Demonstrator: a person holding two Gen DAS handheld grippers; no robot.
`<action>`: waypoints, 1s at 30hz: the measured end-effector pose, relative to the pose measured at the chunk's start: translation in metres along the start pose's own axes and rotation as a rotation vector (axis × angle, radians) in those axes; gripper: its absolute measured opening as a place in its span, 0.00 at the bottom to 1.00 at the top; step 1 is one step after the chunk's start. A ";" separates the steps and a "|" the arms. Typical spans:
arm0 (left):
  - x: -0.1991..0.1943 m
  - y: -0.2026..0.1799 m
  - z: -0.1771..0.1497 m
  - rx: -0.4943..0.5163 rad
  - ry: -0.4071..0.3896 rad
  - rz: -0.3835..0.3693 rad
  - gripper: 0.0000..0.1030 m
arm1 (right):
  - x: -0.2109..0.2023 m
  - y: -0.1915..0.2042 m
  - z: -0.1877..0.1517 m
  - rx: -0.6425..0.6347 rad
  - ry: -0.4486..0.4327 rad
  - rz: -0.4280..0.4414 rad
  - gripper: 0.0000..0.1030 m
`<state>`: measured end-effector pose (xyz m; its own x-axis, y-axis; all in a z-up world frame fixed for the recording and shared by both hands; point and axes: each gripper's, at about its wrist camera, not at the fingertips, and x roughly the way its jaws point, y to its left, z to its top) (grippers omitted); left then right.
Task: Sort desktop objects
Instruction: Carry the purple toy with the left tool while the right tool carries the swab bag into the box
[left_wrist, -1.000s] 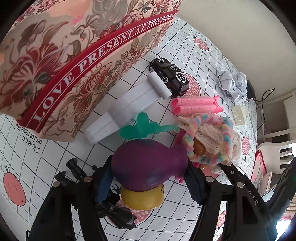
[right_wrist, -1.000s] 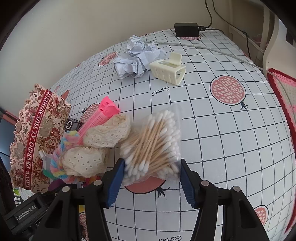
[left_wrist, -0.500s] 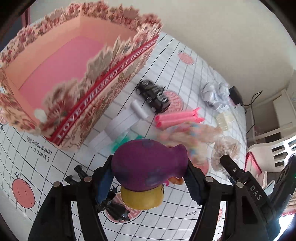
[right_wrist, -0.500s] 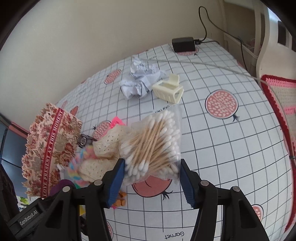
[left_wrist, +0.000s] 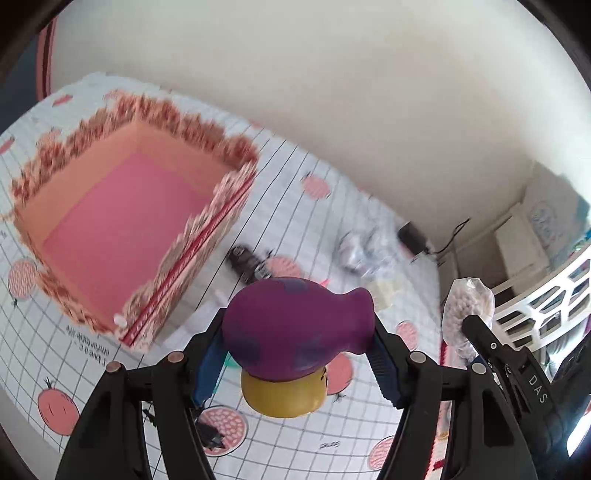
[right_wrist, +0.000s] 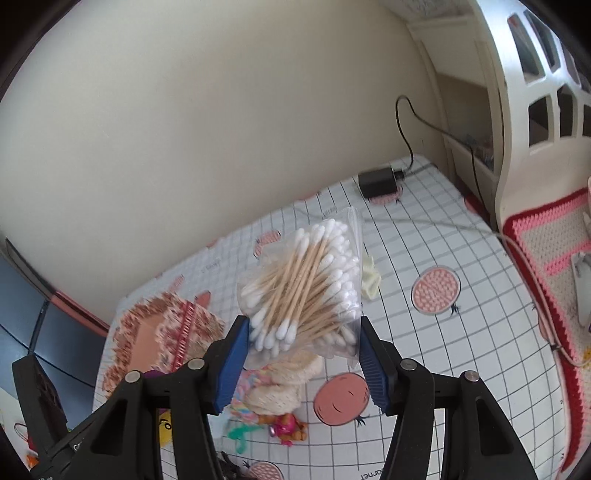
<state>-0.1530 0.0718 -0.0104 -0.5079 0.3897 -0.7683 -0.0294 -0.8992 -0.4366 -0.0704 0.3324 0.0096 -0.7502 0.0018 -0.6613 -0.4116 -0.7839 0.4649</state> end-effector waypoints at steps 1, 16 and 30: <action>-0.004 -0.003 0.002 0.005 -0.014 -0.003 0.69 | -0.005 0.003 0.003 0.000 -0.014 0.008 0.59; -0.034 0.002 0.034 -0.015 -0.122 -0.026 0.69 | -0.021 0.053 0.004 -0.112 -0.070 0.051 0.59; -0.063 0.107 0.053 -0.208 -0.193 0.024 0.69 | 0.025 0.128 -0.037 -0.235 0.025 0.103 0.59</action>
<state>-0.1702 -0.0594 0.0161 -0.6612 0.3061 -0.6849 0.1512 -0.8398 -0.5214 -0.1227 0.2093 0.0313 -0.7678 -0.0987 -0.6331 -0.1996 -0.9021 0.3827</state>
